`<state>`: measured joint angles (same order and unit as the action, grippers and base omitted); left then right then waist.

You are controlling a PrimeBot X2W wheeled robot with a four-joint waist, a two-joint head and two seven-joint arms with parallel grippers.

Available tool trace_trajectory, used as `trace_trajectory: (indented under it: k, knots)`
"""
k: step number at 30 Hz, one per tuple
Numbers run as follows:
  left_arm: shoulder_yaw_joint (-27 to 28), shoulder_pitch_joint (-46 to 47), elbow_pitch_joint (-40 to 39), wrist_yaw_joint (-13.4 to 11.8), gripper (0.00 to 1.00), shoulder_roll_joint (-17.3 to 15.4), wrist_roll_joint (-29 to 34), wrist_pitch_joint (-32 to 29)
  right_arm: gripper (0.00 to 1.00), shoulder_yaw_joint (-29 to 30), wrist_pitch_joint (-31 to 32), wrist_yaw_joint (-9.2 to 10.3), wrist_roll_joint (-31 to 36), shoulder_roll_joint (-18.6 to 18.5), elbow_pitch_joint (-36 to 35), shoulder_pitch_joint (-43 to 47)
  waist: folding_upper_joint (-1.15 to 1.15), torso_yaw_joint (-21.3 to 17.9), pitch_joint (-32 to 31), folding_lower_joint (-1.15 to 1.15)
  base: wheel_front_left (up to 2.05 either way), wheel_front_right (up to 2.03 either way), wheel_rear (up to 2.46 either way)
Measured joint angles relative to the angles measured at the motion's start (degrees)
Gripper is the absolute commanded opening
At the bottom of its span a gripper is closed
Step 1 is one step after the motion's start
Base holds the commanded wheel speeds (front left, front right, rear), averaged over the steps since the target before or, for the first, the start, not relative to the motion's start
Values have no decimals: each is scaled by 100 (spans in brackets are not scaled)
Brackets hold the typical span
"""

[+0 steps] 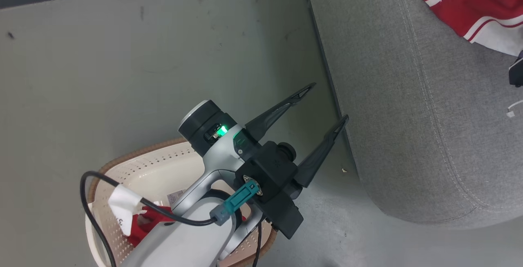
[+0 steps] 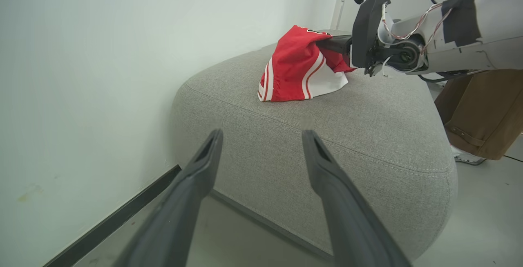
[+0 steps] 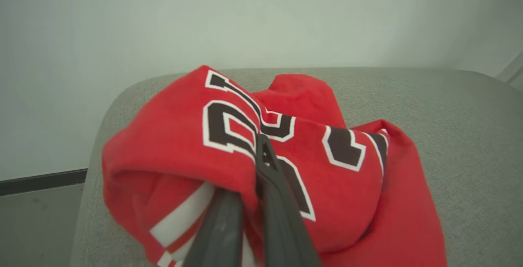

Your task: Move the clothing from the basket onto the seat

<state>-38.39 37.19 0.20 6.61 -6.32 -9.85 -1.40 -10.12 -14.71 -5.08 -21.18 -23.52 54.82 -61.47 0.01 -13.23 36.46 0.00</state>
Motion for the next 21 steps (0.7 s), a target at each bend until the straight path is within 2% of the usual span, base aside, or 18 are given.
trace_trajectory:
  k: [2,3,4,15,21]
  knots:
    - [0,-1,68,1,100,-14,1,9,46,-55,0,-15,37,29,38,1,0,-7,-19,0,0,0,0]
    - [3,-1,88,1,100,-35,1,33,89,-75,0,-43,55,58,47,2,0,-13,-33,0,0,0,0]
    - [11,-1,110,1,100,-48,1,57,100,-100,0,-48,64,91,49,7,0,-22,-47,0,0,0,0]
    - [146,-19,468,-5,100,-67,-84,307,100,-279,0,-100,316,248,-140,417,0,-121,-321,0,0,0,0]
    - [469,-232,762,-162,100,-110,-182,578,100,-342,0,-105,428,378,-414,877,0,-145,-624,0,0,0,0]
